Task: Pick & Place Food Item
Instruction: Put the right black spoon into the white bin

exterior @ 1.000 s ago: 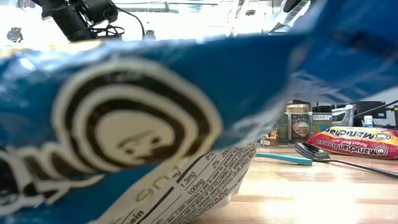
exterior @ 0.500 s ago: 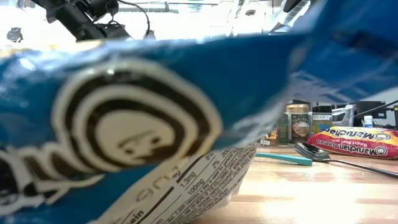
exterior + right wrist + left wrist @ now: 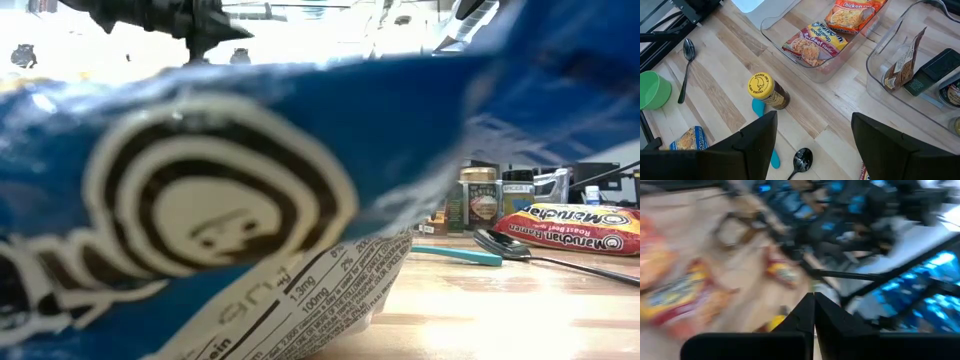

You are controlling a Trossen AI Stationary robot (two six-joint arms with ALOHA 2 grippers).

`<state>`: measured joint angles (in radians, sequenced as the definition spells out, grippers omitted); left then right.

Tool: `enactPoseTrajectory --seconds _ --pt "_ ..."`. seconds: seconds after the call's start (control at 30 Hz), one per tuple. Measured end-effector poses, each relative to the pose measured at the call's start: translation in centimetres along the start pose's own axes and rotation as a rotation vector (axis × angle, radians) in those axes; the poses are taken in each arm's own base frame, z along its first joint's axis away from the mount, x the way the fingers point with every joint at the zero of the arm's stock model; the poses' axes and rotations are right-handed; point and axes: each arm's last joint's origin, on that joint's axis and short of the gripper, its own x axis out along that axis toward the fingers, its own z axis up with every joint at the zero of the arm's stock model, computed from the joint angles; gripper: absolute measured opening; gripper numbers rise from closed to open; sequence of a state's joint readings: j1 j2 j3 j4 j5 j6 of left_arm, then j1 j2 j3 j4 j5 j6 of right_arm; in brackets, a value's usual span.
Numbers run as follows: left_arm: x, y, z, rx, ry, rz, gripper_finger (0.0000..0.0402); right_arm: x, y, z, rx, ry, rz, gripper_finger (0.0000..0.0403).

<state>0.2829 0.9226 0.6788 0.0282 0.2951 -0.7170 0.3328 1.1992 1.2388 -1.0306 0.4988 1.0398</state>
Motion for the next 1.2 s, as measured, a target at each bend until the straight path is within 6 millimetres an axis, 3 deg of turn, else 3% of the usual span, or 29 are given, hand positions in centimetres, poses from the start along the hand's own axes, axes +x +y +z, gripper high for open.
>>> enactPoseTrajectory --seconds 0.23,0.6,1.0,1.2 --pt "0.6 -4.6 -1.8 0.067 -0.034 -0.221 0.0001 0.0 0.0 0.0 0.0 0.0 0.0 0.0249" --pt "0.4 -9.0 -6.9 0.084 -0.084 -0.152 0.0001 0.0 0.0 0.0 0.004 0.0 -0.001 0.0249" --pt "3.4 -9.6 -12.9 0.288 0.101 -0.077 0.0001 0.0 0.0 -0.1 0.049 0.004 0.004 0.0249" --pt "4.6 -9.0 -14.3 0.313 0.15 -0.037 0.0001 -0.3 0.3 -0.4 0.055 0.009 0.021 0.0249"
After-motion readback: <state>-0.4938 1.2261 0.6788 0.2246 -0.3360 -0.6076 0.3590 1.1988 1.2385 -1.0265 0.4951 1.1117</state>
